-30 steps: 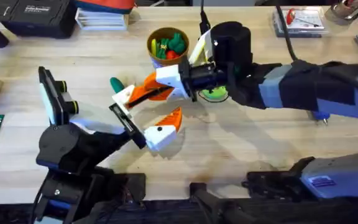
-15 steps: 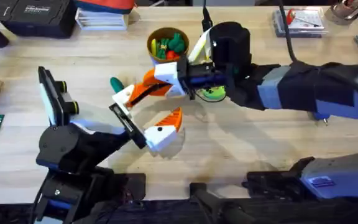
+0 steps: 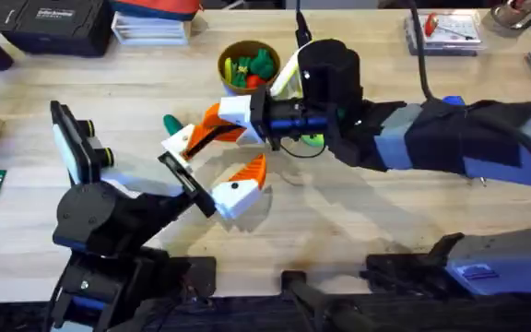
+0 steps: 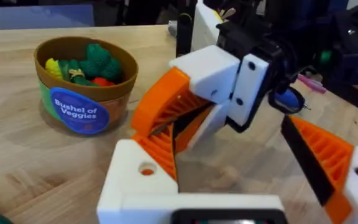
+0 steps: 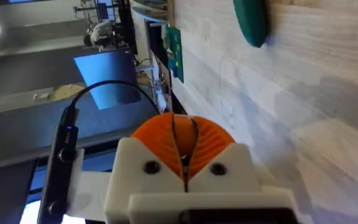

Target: Pick up the gripper from the table and insert it into the empty holder that is missing its gripper. Then pick up a screw, insert it into the mounting hole, and use the screwdriver to tighten it. Finally, clean up the table by picking up the vegetable and placing it into the bucket.

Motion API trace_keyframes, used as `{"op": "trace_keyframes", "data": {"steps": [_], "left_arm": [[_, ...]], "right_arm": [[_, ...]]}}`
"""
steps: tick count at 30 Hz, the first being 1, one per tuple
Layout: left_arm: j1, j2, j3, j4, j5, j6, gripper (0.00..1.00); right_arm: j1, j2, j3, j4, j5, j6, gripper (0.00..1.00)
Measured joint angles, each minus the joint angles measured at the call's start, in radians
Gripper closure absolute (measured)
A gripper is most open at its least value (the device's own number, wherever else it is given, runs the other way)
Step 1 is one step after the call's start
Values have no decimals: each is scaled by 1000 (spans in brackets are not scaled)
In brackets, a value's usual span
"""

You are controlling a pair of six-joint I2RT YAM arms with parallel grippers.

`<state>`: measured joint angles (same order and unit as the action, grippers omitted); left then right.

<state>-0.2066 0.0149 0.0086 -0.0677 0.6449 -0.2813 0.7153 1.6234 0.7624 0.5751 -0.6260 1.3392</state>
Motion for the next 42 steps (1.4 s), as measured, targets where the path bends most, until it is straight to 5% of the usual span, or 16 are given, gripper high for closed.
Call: {"op": "trace_keyframes", "data": {"steps": [14,20,29,42], "left_arm": [[0,0,0,1,-2,1,15],[0,0,0,1,4,5,15],[-10,-4,2,0,44,34,15],[-13,-4,2,-2,86,56,15]], "right_arm": [[-3,0,0,7,-20,-69,995],[-8,0,0,4,-47,-106,883],[-10,2,0,-10,-91,-120,581],[-36,2,0,-13,-143,-121,353]]}}
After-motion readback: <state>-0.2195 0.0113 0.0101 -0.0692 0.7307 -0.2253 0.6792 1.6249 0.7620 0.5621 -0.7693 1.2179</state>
